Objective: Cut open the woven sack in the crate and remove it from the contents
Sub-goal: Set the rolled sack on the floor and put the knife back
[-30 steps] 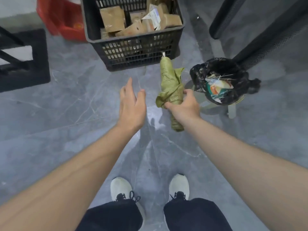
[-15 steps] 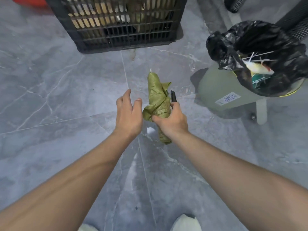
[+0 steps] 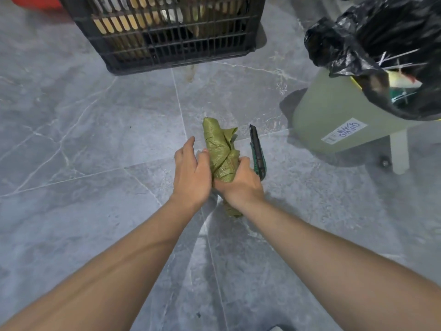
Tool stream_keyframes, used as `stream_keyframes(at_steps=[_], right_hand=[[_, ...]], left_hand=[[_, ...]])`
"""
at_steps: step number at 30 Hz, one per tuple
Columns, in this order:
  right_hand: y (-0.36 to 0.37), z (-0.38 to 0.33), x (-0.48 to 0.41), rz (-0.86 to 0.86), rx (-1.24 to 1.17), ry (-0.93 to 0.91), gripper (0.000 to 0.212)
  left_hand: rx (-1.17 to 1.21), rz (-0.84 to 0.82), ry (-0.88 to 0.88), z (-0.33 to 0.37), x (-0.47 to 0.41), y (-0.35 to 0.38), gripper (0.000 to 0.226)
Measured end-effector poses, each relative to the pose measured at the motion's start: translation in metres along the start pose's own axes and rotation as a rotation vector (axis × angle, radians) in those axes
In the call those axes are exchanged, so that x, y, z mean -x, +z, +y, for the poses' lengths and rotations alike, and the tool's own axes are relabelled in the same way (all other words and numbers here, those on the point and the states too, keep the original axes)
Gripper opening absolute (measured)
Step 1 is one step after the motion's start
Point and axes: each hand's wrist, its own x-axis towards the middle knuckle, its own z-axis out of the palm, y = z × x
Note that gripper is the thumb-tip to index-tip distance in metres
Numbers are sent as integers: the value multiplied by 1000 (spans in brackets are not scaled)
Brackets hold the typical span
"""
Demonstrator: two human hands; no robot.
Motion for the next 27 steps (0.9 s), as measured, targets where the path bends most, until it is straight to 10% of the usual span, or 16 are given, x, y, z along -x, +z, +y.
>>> stream_keyframes(at_steps=[9, 27], right_hand=[[-11, 3, 9, -26, 41, -37, 95], [-44, 36, -32, 276, 186, -34, 29]], left_hand=[[17, -4, 14, 1, -1, 2, 57], [-12, 10, 35, -2, -4, -9, 55]])
